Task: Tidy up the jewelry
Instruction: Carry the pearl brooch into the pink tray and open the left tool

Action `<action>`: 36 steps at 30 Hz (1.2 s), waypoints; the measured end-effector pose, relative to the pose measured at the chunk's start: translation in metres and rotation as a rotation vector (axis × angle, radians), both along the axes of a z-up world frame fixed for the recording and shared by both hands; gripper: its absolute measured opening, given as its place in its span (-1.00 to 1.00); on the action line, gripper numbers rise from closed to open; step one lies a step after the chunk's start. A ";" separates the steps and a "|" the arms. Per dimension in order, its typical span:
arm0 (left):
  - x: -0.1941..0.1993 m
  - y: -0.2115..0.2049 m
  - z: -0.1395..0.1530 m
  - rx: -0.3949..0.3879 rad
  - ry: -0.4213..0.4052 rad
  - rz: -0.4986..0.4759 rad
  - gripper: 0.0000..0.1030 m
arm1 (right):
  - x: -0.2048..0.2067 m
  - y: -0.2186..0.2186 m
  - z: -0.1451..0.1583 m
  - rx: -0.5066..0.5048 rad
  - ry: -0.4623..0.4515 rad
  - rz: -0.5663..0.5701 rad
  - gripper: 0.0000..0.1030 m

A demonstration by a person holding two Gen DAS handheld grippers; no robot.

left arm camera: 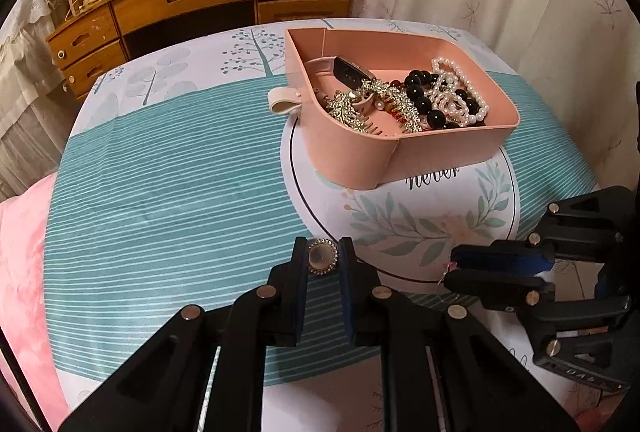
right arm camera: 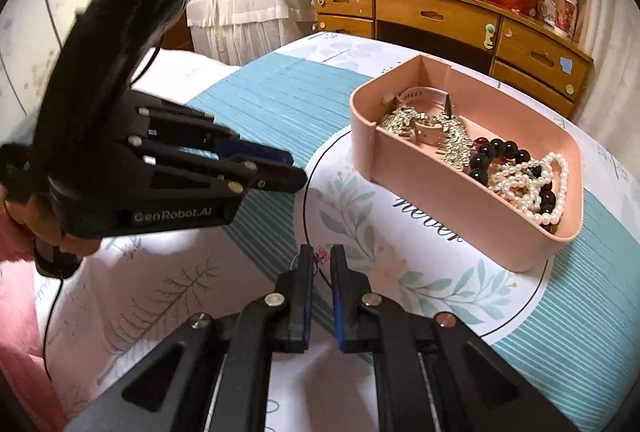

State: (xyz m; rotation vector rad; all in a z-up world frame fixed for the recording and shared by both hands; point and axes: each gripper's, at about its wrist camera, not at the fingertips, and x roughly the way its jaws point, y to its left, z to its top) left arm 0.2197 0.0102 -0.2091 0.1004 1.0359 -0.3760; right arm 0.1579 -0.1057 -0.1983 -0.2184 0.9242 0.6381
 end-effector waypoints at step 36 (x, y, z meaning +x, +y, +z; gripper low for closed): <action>0.050 -0.037 0.147 -0.135 -0.028 0.174 0.64 | 0.060 -0.091 0.116 0.173 -0.041 -0.391 -0.11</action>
